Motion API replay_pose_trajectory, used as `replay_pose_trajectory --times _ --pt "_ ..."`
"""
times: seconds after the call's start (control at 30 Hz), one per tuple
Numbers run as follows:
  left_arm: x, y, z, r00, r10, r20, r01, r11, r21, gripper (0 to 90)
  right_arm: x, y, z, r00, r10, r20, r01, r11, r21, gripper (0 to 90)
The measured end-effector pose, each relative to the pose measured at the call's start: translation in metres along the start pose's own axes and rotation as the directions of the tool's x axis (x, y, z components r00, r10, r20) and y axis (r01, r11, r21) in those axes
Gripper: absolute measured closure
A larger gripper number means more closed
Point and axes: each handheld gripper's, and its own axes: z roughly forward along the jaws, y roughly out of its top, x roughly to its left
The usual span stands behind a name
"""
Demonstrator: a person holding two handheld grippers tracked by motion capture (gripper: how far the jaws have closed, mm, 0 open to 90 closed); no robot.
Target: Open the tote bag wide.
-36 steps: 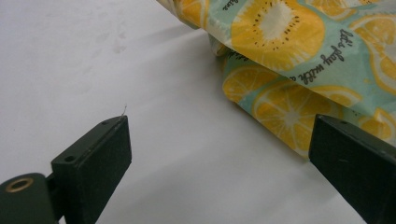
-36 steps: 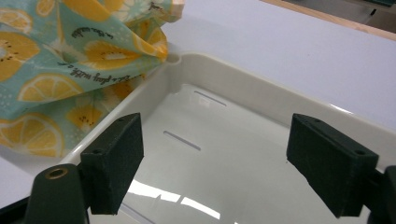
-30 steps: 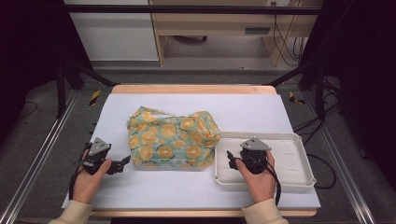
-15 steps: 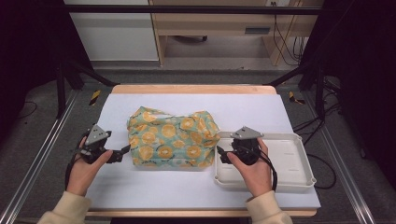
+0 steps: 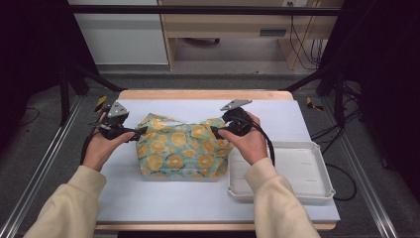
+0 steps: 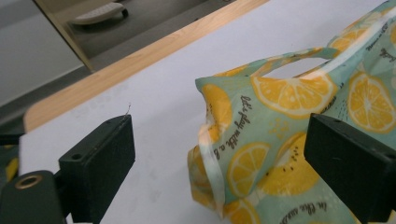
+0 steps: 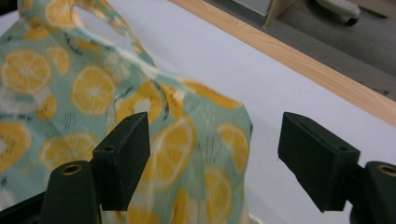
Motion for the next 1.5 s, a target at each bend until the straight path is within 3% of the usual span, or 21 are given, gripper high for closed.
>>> replay_pose_trajectory --times 0.13,0.23,0.47,0.63,0.73,0.9,1.03,1.2,1.3,1.4,1.5 --pt "0.0 -0.002 0.006 1.0 -0.003 0.008 0.003 0.9998 0.02 8.8 -0.005 0.01 0.022 0.999 0.028 -0.035 -0.027 0.999 0.017 18.8" --pt "-0.002 -0.002 0.004 0.9999 -0.004 0.016 0.004 0.9999 0.01 9.1 -0.003 0.012 0.035 0.9987 0.028 -0.044 -0.026 0.999 0.047 24.8" --pt "-0.005 -0.004 -0.003 0.9998 0.001 0.02 -0.001 1.0 0.002 9.8 0.011 0.009 0.042 0.9976 -0.02 -0.066 0.026 0.996 0.088 66.8" --pt "-0.009 -0.004 -0.009 0.9997 0.01 0.024 -0.01 0.9999 -0.002 10.8 0.019 0.006 0.032 0.9925 -0.043 -0.115 0.047 0.998 0.037 88.5" --pt "-0.011 -0.002 -0.014 0.9996 0.015 0.022 -0.014 0.9997 -0.018 13.9 0.026 0.004 0.021 0.9914 -0.051 -0.12 0.051 0.999 -0.003 89.3" --pt "-0.015 0.005 -0.022 0.9994 0.03 0.017 -0.029 0.9987 -0.041 16.2 0.049 -0.007 -0.005 0.982 -0.102 -0.159 0.089 0.992 -0.092 89.3" --pt "-0.019 0.012 -0.028 0.9993 0.035 0.012 -0.034 0.9979 -0.056 17.2 0.073 -0.025 -0.021 0.9655 -0.146 -0.216 0.123 0.986 -0.116 89.3" --pt "-0.028 0.021 -0.029 0.9981 0.058 0.017 -0.057 0.9961 -0.067 17.0 0.096 -0.05 -0.026 0.9456 -0.194 -0.261 0.176 0.98 -0.091 89.2" --pt "-0.033 0.022 -0.027 0.9966 0.077 0.03 -0.075 0.9958 -0.052 17.3 0.099 -0.065 -0.026 0.9438 -0.186 -0.273 0.174 0.982 -0.067 89.2" --pt "-0.043 0.021 -0.024 0.9916 0.105 0.076 -0.103 0.9943 -0.029 21.3 0.1 -0.077 -0.024 0.9428 -0.179 -0.281 0.176 0.984 -0.037 89.1" --pt "-0.056 0.016 -0.023 0.9854 0.148 0.085 -0.151 0.9881 0.03 32.8 0.1 -0.087 -0.022 0.9403 -0.176 -0.291 0.18 0.984 -0.013 88.9"
